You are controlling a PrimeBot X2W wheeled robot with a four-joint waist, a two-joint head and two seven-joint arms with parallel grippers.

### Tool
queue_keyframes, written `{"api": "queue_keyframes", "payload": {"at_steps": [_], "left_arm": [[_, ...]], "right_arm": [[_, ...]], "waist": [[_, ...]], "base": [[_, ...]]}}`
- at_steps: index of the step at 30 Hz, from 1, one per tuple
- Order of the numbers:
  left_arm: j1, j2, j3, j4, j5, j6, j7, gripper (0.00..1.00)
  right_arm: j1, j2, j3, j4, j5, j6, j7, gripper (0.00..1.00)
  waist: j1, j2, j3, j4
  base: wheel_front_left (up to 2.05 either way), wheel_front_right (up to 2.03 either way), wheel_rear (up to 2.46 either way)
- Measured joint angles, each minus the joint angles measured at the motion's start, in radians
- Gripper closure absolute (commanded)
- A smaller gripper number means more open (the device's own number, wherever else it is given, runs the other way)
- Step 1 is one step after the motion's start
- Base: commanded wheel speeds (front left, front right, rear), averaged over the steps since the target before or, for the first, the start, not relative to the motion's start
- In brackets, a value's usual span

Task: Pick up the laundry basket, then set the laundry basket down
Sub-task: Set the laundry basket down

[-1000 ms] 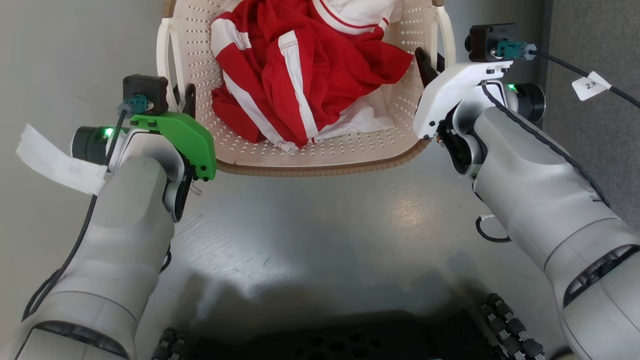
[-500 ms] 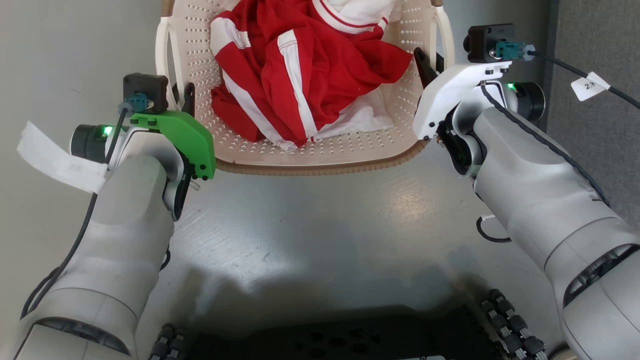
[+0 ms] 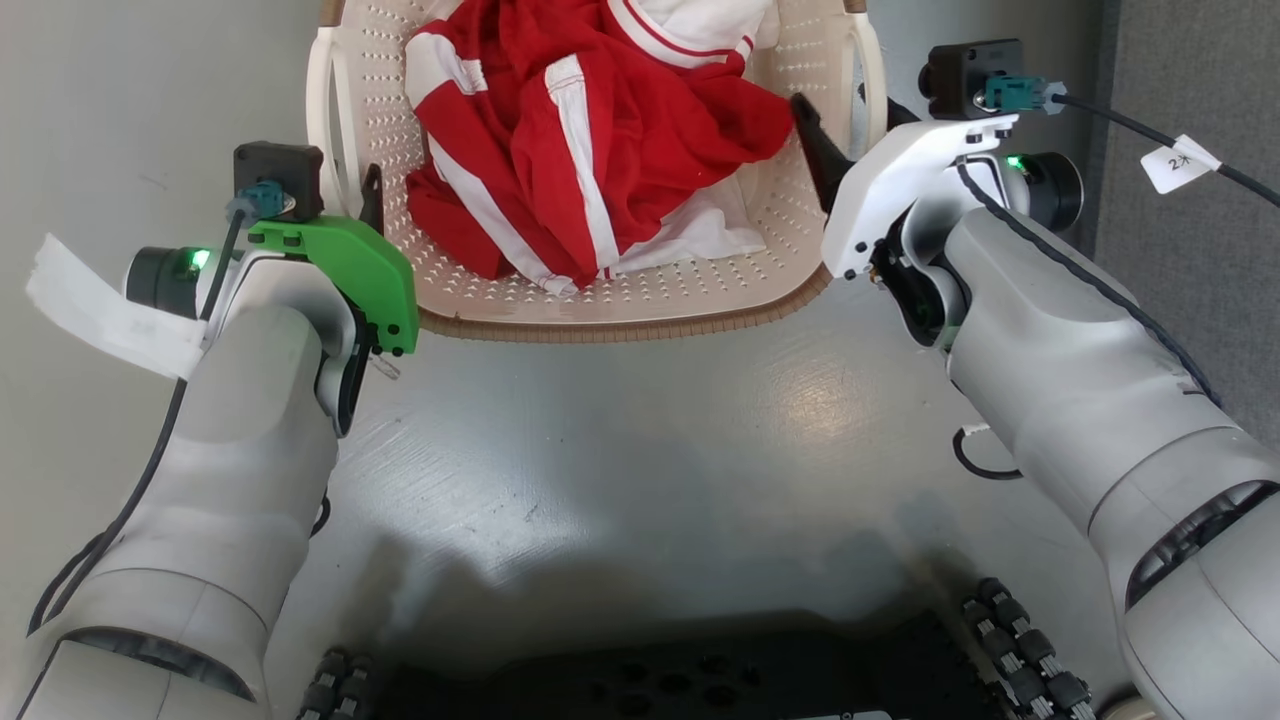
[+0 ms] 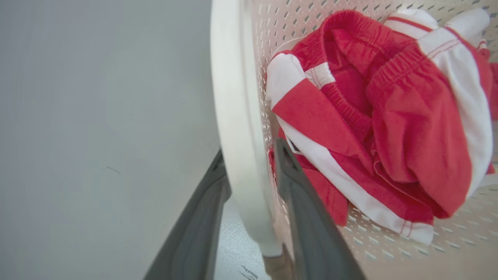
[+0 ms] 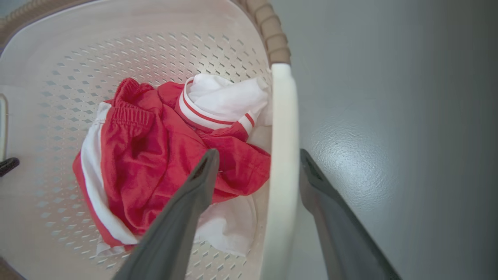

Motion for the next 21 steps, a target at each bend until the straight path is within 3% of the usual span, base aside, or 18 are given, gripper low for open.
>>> {"api": "queue_keyframes", "payload": {"at_steps": [1, 3, 6, 21], "left_arm": [[0.0, 0.0, 0.0, 0.002, 0.0, 0.0, 0.0, 0.31], [-0.001, 0.0, 0.001, 0.005, 0.0, 0.0, 0.0, 0.26], [-0.002, 0.0, 0.001, 0.009, 0.0, 0.0, -0.005, 0.02], [-0.002, 0.0, 0.004, 0.042, 0.0, 0.0, -0.018, 0.0]], "right_arm": [[0.0, 0.0, 0.001, 0.0, 0.0, 0.0, 0.0, 0.0], [0.0, 0.0, 0.003, 0.001, 0.0, 0.0, 0.0, 0.0], [0.0, 0.0, 0.007, 0.005, 0.004, 0.0, -0.004, 0.0], [0.002, 0.0, 0.011, 0.037, 0.025, 0.009, -0.025, 0.0]], "waist": [[0.0001, 0.0, -0.001, 0.0], [0.0, 0.0, -0.003, 0.0], [0.0, 0.0, -0.007, -0.001], [0.0, 0.0, -0.087, -0.01]], "base": [[0.0, 0.0, 0.0], [0.0, 0.0, 0.0], [0.0, 0.0, 0.0], [0.0, 0.0, 0.0]]}}
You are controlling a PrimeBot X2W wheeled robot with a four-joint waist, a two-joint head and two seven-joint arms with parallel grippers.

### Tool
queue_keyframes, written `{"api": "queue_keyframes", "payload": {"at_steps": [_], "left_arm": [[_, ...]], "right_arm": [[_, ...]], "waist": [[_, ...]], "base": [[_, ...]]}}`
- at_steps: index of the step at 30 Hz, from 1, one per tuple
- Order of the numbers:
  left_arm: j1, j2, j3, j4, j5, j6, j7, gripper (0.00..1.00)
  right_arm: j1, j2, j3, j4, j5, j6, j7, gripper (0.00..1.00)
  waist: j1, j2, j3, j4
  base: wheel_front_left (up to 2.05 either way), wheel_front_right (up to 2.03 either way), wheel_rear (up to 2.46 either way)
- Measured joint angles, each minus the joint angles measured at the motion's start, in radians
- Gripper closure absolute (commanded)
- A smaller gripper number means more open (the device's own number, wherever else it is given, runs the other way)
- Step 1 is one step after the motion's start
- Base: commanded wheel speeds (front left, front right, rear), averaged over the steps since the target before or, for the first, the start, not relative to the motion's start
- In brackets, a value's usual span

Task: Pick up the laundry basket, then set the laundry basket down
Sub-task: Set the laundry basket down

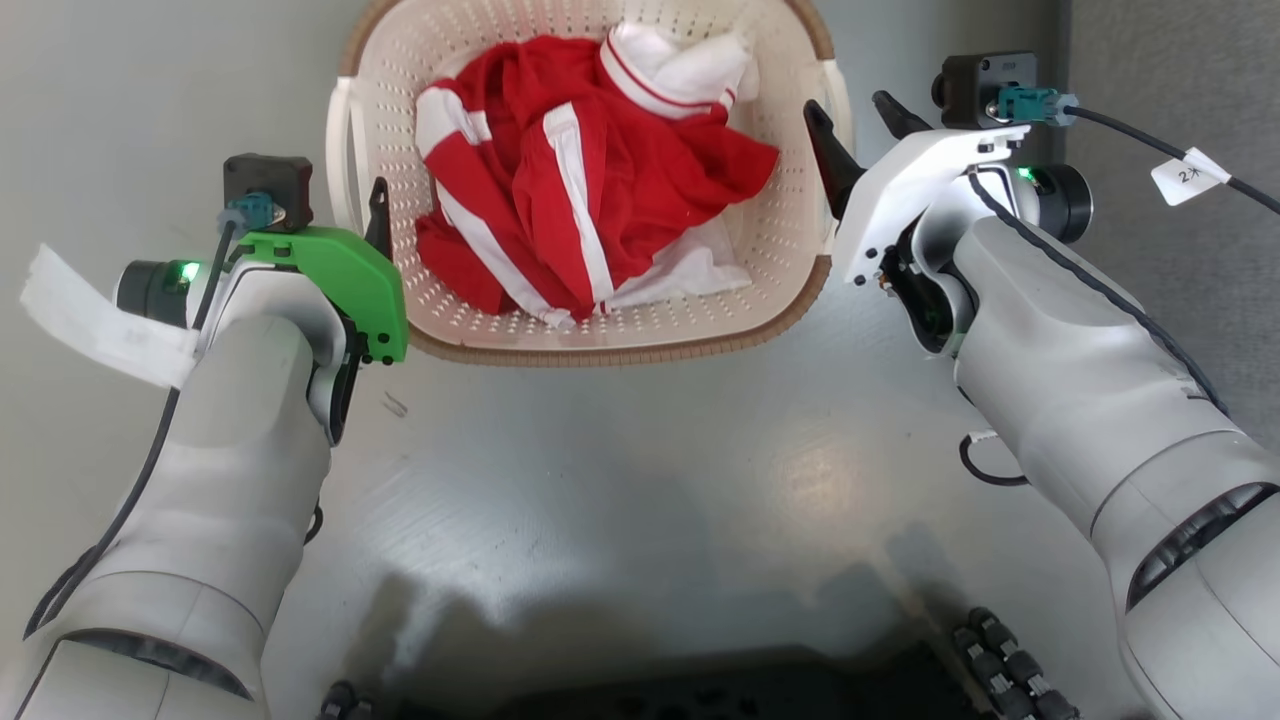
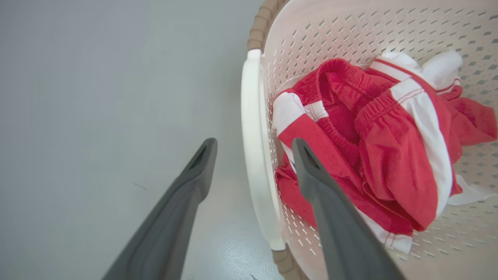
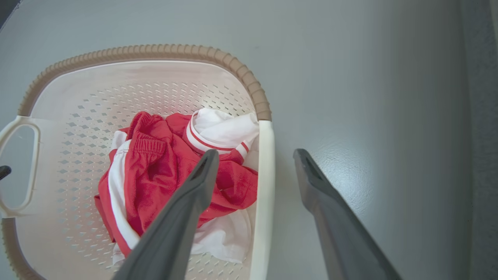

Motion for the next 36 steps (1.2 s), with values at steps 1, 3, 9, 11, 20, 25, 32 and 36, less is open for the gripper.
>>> {"api": "queue_keyframes", "payload": {"at_steps": [1, 3, 9, 11, 20, 25, 32, 36], "left_arm": [[0.001, 0.0, 0.002, 0.002, 0.0, 0.0, -0.006, 0.0], [0.003, 0.001, 0.007, 0.004, 0.0, 0.0, -0.009, 0.0], [0.011, 0.003, 0.018, 0.0, -0.001, -0.001, -0.02, 0.0], [0.021, 0.005, 0.022, -0.007, -0.001, -0.002, -0.025, 0.0], [0.074, 0.007, 0.044, -0.074, -0.01, -0.018, -0.029, 0.0], [0.111, 0.028, 0.102, -0.202, -0.01, -0.017, -0.029, 0.0], [0.224, 0.042, 0.154, -0.312, -0.003, -0.004, -0.029, 0.0], [0.295, 0.051, 0.182, -0.364, 0.012, 0.008, -0.029, 0.0]], "right_arm": [[0.0, 0.0, 0.0, 0.003, 0.0, 0.0, 0.0, 0.0], [0.002, 0.0, 0.0, 0.01, 0.0, 0.0, -0.002, 0.0], [0.005, 0.0, 0.002, 0.013, 0.001, 0.009, -0.019, 0.0], [0.006, 0.001, 0.004, 0.011, 0.001, 0.012, -0.027, 0.0], [0.053, 0.001, 0.002, -0.004, -0.002, 0.027, -0.037, 0.0], [0.086, 0.001, -0.021, -0.041, -0.016, 0.021, -0.04, 0.0], [0.124, -0.001, -0.092, -0.127, -0.053, -0.002, -0.04, 0.0], [0.18, -0.012, -0.124, -0.167, -0.076, -0.011, -0.04, 0.0]], "waist": [[0.0, 0.0, -0.009, -0.001], [0.0, 0.0, -0.028, -0.002], [0.0, 0.0, -0.093, -0.005], [-0.0001, 0.0, -0.117, -0.006], [0.0, 0.0, -0.216, -0.01], [0.0, 0.0, -0.291, -0.011], [-0.0001, 0.0, -0.381, -0.01], [0.0, 0.0, -0.432, -0.011]], "base": [[0.0, 0.0, 0.0], [0.0, 0.0, 0.0], [0.0, 0.0, 0.0], [0.0, 0.0, 0.0], [0.0, 0.0, 0.0], [0.0, 0.0, 0.0], [0.0, 0.0, 0.0], [0.0, 0.0, 0.0]]}}
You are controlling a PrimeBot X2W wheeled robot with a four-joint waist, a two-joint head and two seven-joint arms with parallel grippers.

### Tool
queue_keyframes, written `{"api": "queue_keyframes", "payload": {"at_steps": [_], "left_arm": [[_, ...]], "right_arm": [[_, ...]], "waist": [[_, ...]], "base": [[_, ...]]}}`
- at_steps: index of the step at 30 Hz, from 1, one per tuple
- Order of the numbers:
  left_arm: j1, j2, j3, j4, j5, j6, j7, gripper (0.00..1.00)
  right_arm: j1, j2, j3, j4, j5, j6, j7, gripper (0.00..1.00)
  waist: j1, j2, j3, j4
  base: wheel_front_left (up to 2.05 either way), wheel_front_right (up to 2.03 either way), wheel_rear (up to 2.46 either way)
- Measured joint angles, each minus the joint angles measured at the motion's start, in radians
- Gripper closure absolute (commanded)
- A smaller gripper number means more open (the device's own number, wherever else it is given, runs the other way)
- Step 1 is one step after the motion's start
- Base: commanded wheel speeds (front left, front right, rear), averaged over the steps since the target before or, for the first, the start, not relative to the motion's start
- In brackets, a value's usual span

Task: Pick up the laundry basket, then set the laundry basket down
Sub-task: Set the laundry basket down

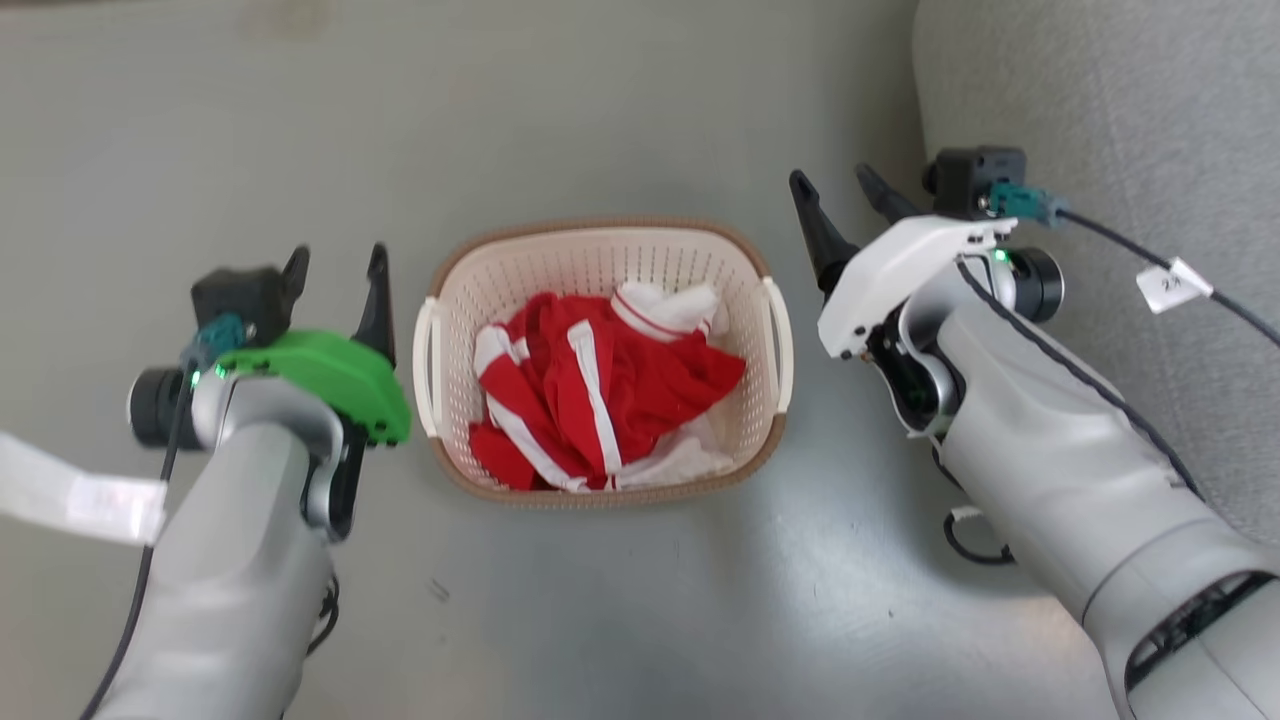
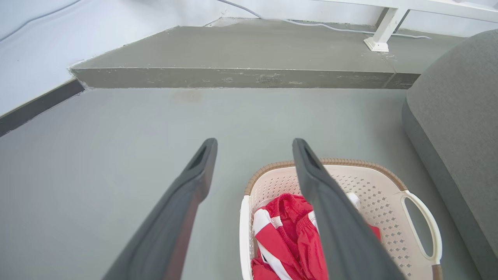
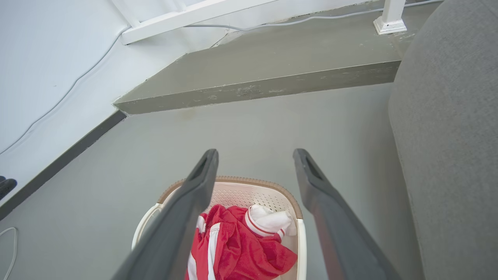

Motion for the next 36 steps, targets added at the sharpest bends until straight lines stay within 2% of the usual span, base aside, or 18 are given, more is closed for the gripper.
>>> {"api": "queue_keyframes", "payload": {"at_steps": [15, 23, 36], "left_arm": [[0.263, 0.013, 0.1, -0.21, 0.062, 0.037, 0.0, 0.0], [0.409, 0.007, 0.117, -0.277, 0.082, 0.038, 0.0, 0.0], [0.57, 0.004, 0.15, -0.389, 0.129, 0.063, 0.0, 0.0]], "right_arm": [[0.223, -0.021, -0.1, -0.172, -0.104, -0.026, 0.0, 0.0], [0.372, -0.019, -0.138, -0.255, -0.152, -0.037, 0.0, 0.0], [0.547, -0.018, -0.178, -0.373, -0.225, -0.063, 0.0, 0.0]], "waist": [[-0.0001, 0.0, -0.192, 0.002], [-0.0001, 0.0, -0.295, 0.005], [-0.0001, 0.0, -0.418, -0.001]], "base": [[0.0, 0.0, 0.0], [0.0, 0.0, 0.0], [0.0, 0.0, 0.0]]}}
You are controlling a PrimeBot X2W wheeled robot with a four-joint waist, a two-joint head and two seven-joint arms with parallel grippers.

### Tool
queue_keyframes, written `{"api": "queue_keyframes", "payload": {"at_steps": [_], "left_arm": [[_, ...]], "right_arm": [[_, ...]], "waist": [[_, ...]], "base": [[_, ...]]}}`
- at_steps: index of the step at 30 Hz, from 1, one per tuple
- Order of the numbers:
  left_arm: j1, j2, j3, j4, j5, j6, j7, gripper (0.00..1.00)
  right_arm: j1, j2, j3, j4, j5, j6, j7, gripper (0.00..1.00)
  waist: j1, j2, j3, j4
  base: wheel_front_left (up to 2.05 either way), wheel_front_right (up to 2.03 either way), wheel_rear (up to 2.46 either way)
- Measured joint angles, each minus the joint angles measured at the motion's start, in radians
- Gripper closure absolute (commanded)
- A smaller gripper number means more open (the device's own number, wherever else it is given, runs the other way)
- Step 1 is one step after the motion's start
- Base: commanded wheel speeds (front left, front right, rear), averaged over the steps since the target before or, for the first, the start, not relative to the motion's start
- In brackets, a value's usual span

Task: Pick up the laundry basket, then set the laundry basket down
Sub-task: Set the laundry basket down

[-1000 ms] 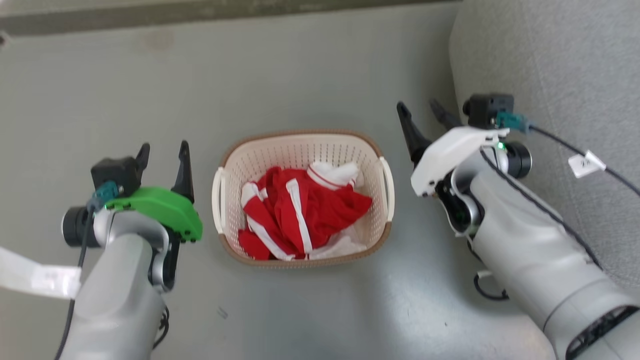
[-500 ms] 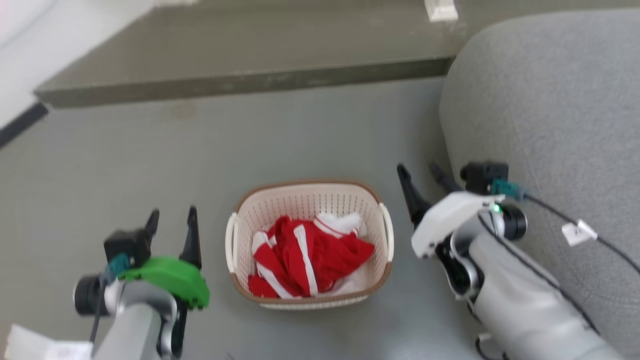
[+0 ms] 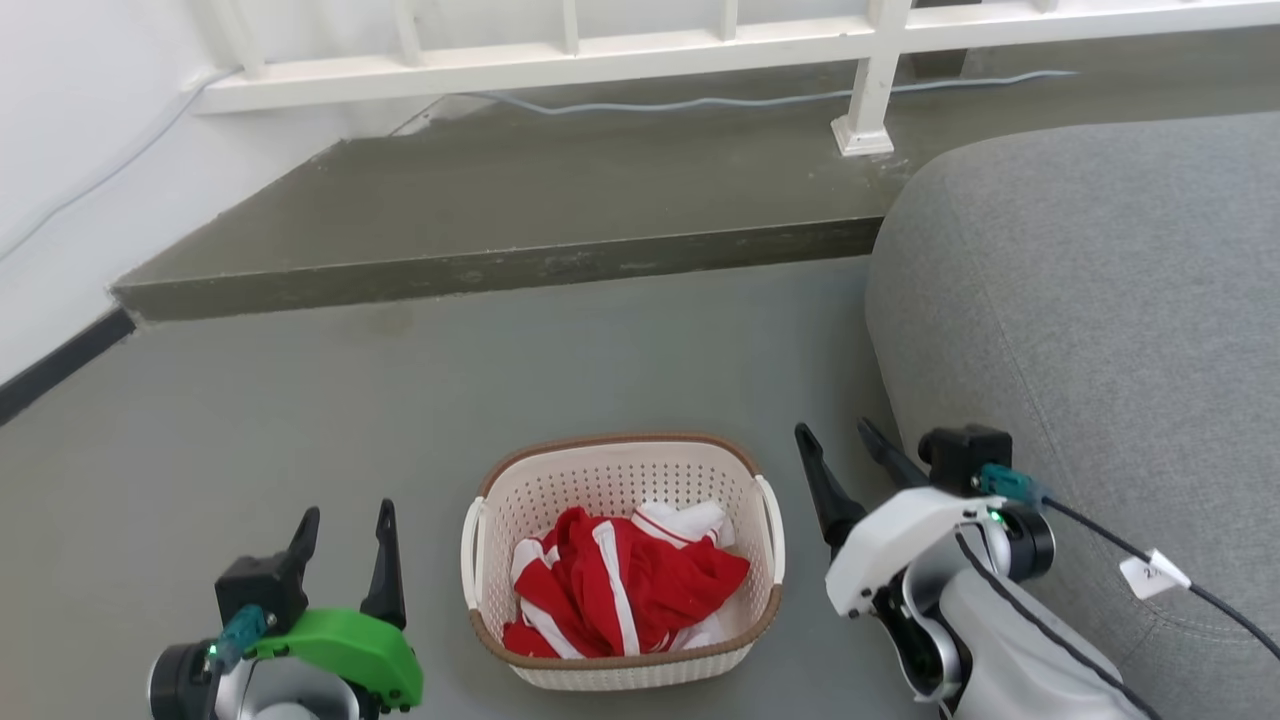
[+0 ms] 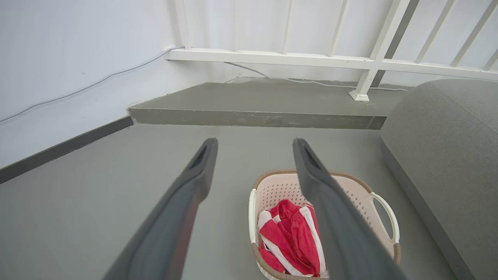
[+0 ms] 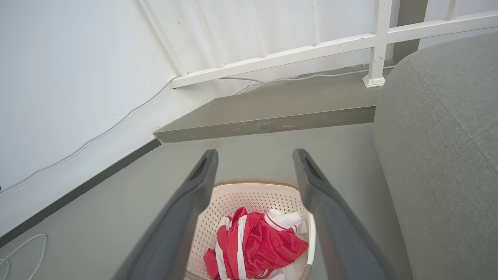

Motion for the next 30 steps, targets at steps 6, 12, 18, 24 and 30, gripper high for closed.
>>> {"api": "queue_keyframes", "payload": {"at_steps": [6, 12, 18, 24, 30], "left_arm": [[0.055, -0.012, 0.005, -0.04, 0.009, 0.001, 0.0, 0.0], [0.094, -0.017, 0.015, -0.077, 0.009, 0.005, 0.0, 0.0], [0.116, -0.017, 0.032, -0.112, 0.024, 0.01, 0.0, 0.0], [0.14, -0.017, 0.045, -0.128, 0.038, 0.013, 0.0, 0.0], [0.148, -0.017, 0.049, -0.145, 0.053, 0.017, 0.0, 0.0]], "right_arm": [[0.058, -0.001, -0.026, -0.043, -0.019, -0.009, 0.0, 0.0], [0.099, -0.003, -0.052, -0.086, -0.046, -0.022, 0.0, 0.0], [0.136, -0.003, -0.073, -0.127, -0.063, -0.026, 0.0, 0.0], [0.165, -0.003, -0.097, -0.158, -0.073, -0.033, 0.0, 0.0], [0.18, -0.003, -0.113, -0.183, -0.091, -0.034, 0.0, 0.0]], "waist": [[0.0, 0.0, -0.015, -0.006], [0.0, 0.0, -0.019, -0.009], [0.0001, 0.0, -0.015, -0.012], [0.0001, 0.0, -0.011, -0.014], [0.0001, 0.0, -0.009, -0.015]], "base": [[0.0, 0.0, 0.0], [0.0, 0.0, 0.0], [0.0, 0.0, 0.0], [0.0, 0.0, 0.0], [0.0, 0.0, 0.0]]}}
